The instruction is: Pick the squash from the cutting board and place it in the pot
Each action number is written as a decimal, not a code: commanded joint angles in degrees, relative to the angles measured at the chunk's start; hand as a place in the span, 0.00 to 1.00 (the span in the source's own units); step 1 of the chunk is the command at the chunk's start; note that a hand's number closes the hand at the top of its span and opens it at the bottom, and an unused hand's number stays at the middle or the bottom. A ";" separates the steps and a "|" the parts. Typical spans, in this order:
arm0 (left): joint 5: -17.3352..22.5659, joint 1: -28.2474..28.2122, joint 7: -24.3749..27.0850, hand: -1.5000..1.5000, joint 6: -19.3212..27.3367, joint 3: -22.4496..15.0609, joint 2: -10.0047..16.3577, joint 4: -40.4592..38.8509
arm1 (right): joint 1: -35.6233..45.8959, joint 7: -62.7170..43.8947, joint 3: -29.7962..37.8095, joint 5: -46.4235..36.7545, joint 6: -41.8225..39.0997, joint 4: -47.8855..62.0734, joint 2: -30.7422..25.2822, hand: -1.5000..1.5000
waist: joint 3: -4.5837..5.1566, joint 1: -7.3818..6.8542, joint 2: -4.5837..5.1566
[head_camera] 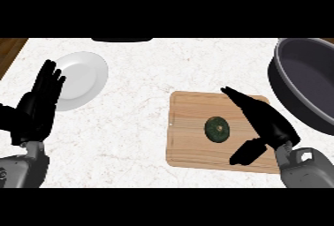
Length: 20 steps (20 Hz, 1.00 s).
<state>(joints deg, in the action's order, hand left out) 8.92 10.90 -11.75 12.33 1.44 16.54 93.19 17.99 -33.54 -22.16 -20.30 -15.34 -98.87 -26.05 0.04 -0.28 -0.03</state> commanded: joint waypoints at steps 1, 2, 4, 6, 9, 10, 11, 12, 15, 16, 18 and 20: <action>1.84 -0.37 -0.93 0.50 -3.50 2.90 1.22 0.69 | 2.20 1.66 1.07 -2.74 -1.94 6.25 4.56 0.00 | -0.04 -0.02 0.05; -0.24 0.81 -3.12 0.50 0.03 0.92 -1.06 1.74 | -0.30 -4.38 -2.97 -5.66 0.41 -0.26 7.70 0.00 | -0.04 0.19 -0.02; -0.11 2.59 -0.21 0.50 -2.45 2.61 -0.63 -2.79 | 1.81 -5.05 -1.05 -6.12 -3.08 2.02 8.53 0.00 | -0.03 0.27 0.03; -2.62 2.88 -2.35 0.50 0.76 0.70 -1.83 0.21 | -2.44 -4.58 -3.31 -10.11 -0.35 2.48 7.76 0.00 | -0.04 0.37 0.00; -2.30 -0.20 1.57 0.50 -1.72 1.88 -2.05 -1.78 | 1.66 -2.20 1.33 -10.18 -3.40 8.81 7.05 0.00 | -0.04 0.10 0.06; 1.39 -0.22 -3.36 0.50 -4.90 4.71 1.43 2.59 | -3.16 -3.54 -2.79 -14.08 -0.07 5.34 9.18 0.00 | -0.04 0.12 -0.03; -3.52 1.16 -1.72 0.50 -0.03 0.82 -3.33 1.06 | -2.37 -1.23 0.01 -13.98 -0.69 6.71 8.46 0.00 | -0.05 0.27 0.01; 0.05 0.43 -2.03 0.50 -4.68 4.96 0.26 0.83 | -5.33 -3.02 -1.74 -15.13 -1.58 2.91 9.14 0.00 | -0.04 0.30 -0.02; -2.66 1.34 0.57 0.50 -3.06 3.80 -2.55 -1.87 | -4.09 4.71 3.01 -14.34 -2.52 9.03 8.58 0.00 | -0.04 0.30 0.04; -1.43 -1.50 -1.18 0.50 -4.84 4.73 -1.22 2.86 | -0.64 3.52 3.50 -15.52 -2.07 12.09 11.56 0.00 | -0.04 0.05 0.02; -3.41 0.96 -0.77 0.50 -3.05 2.80 -3.71 0.21 | -2.01 7.86 3.26 -17.67 0.39 14.78 11.86 0.00 | -0.05 0.17 0.05; -5.07 0.96 -4.14 0.50 -1.68 2.03 -4.04 2.50 | -3.24 5.06 0.99 -20.92 0.27 12.89 13.62 0.00 | -0.05 0.22 0.01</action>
<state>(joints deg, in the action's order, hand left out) 5.93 11.51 -13.60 9.53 4.40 13.57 94.29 16.25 -30.44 -20.53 -37.24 -16.60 -87.58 -14.10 0.00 -0.10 -0.01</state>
